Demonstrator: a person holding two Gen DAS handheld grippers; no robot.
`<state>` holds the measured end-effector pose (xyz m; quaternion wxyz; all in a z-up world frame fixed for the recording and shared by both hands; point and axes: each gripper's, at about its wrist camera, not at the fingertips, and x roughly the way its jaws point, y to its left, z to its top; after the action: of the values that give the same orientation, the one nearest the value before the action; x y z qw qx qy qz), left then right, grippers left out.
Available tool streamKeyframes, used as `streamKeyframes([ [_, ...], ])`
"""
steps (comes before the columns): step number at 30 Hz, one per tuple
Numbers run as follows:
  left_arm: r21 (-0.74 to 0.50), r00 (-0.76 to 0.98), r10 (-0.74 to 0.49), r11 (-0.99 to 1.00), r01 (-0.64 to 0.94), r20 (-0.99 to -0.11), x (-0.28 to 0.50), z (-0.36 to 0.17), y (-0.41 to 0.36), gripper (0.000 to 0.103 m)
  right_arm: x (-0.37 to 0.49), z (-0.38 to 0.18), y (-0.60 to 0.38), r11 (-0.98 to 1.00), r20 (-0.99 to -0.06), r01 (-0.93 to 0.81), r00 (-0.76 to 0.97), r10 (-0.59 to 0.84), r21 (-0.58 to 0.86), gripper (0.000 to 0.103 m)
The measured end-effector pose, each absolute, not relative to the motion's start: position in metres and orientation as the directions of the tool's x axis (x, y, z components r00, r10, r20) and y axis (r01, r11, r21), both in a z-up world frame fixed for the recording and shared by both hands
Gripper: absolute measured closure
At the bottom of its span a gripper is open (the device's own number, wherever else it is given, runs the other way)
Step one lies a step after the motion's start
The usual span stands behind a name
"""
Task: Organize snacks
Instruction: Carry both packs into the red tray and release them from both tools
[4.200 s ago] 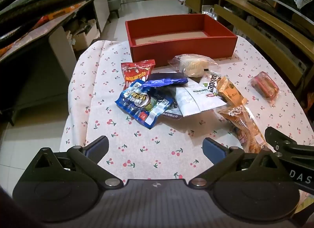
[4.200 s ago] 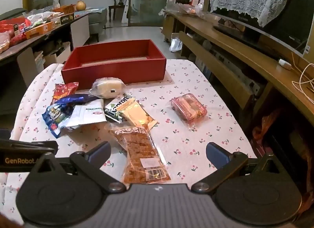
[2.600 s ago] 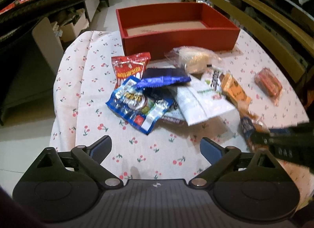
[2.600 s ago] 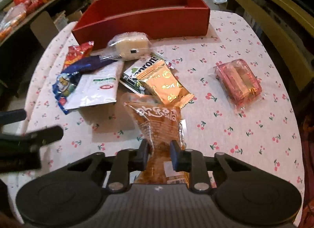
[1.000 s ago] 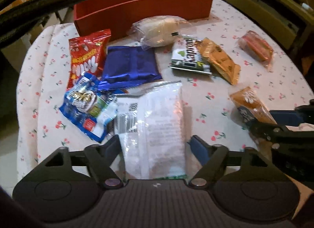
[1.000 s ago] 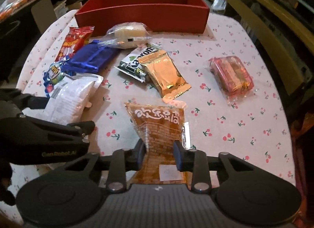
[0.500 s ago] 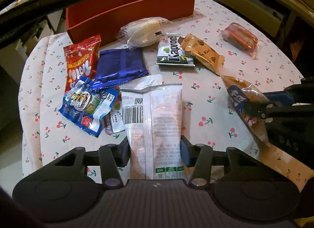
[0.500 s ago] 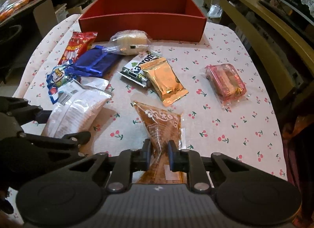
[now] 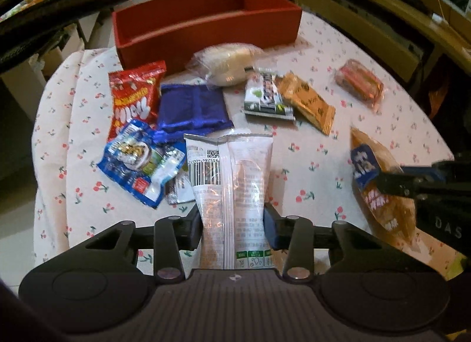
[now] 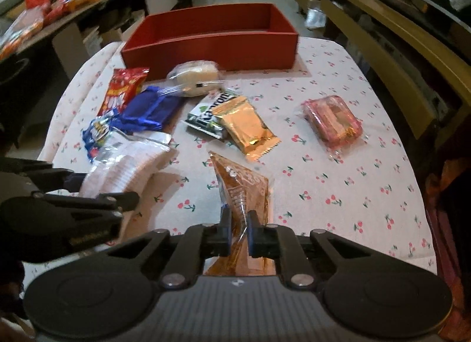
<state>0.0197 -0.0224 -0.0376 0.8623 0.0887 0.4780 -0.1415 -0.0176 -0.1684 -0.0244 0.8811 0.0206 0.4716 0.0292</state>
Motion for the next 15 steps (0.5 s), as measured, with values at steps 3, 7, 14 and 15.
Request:
streamKeyframes([
  [3, -0.002, 0.514, -0.183, 0.943, 0.332, -0.838, 0.019, -0.026, -0.020, 0.054, -0.022, -0.009, -0.172, 0.996, -0.817, -0.023, 0.571, 0.080, 0.081, 0.088],
  [7, -0.041, 0.526, -0.219, 0.943, 0.329, -0.821, 0.027, -0.011, -0.019, 0.054, -0.016, 0.013, -0.173, 0.993, -0.774, -0.036, 0.624, 0.108, 0.109, 0.088],
  [14, -0.047, 0.564, -0.226, 0.948, 0.314, -0.795, 0.072, 0.013, -0.014, 0.054, 0.047, 0.034, -0.167, 0.989, -0.746, -0.065, 0.650, 0.142, 0.131, 0.088],
  [15, -0.051, 0.572, -0.227, 0.950, 0.307, -0.788, 0.083, 0.017, -0.013, 0.054, 0.059, 0.038, -0.167, 0.990, -0.741, -0.070, 0.657, 0.140, 0.125, 0.088],
])
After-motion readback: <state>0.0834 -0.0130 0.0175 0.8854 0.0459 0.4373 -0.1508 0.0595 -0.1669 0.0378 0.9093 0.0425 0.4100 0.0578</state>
